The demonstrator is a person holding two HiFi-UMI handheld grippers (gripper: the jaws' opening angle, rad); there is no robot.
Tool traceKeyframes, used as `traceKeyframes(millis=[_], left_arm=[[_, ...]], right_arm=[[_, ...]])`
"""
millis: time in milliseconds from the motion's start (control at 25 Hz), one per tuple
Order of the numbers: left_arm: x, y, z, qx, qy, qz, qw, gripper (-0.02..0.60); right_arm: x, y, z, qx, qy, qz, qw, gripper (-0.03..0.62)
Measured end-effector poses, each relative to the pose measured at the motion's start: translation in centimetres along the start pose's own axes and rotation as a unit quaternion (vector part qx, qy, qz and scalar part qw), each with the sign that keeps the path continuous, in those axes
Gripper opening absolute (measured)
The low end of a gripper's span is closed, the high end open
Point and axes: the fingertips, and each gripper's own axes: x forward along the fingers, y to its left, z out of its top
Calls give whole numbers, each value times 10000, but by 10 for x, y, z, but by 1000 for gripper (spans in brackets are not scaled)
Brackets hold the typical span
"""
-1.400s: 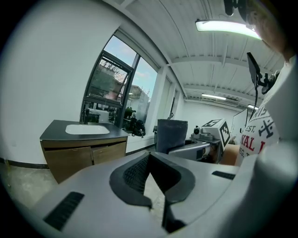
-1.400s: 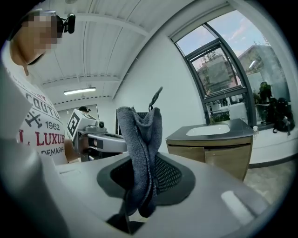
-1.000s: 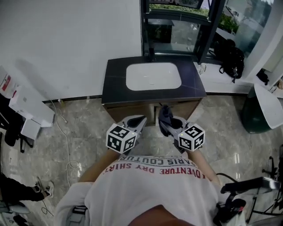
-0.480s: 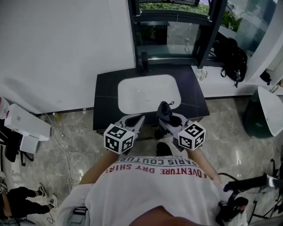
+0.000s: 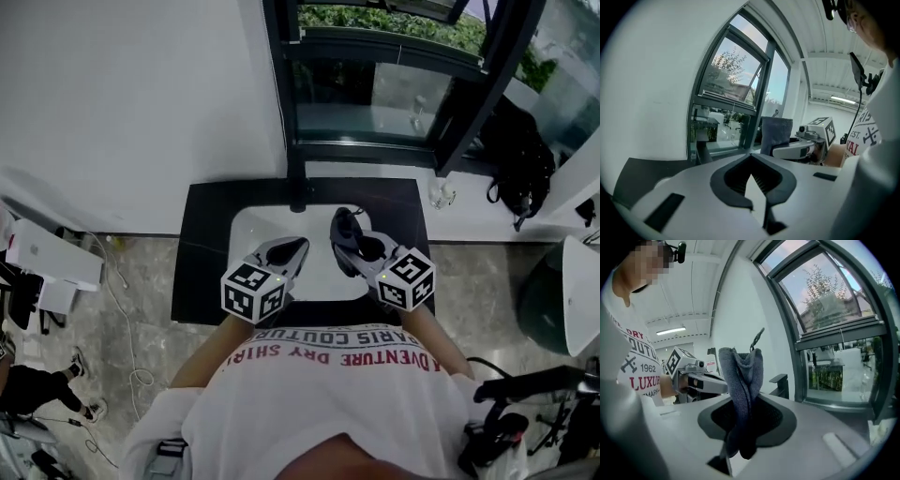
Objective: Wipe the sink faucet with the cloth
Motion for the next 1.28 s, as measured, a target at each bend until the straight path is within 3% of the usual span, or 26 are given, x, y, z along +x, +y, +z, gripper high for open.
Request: traceKeyframes(millis=[200,520,720,880,1080,1280], left_arm=[[31,34,23,-134,-35,235,9996,2],[40,80,23,-365,198,197,9989,2],[39,101,17,-385,272,97,9988,2],[30,112,12,-484,245,94,9985,2],[21,124,9,-582,143,169,9981,1],[14,136,6,-695,101,330,9970,2]], right_arm=[[26,-45,16,-206,124,98,9997,78],[76,-59,13,-231,529,224,9981,78],[107,-80,29,-886,692,-110,9936,78],[131,-94,66,-1820,738,-426,9796,78],[165,-111,113,-2863,832,-744,9516,78],[201,-139,118,-3162,1220,-842,9371,78]])
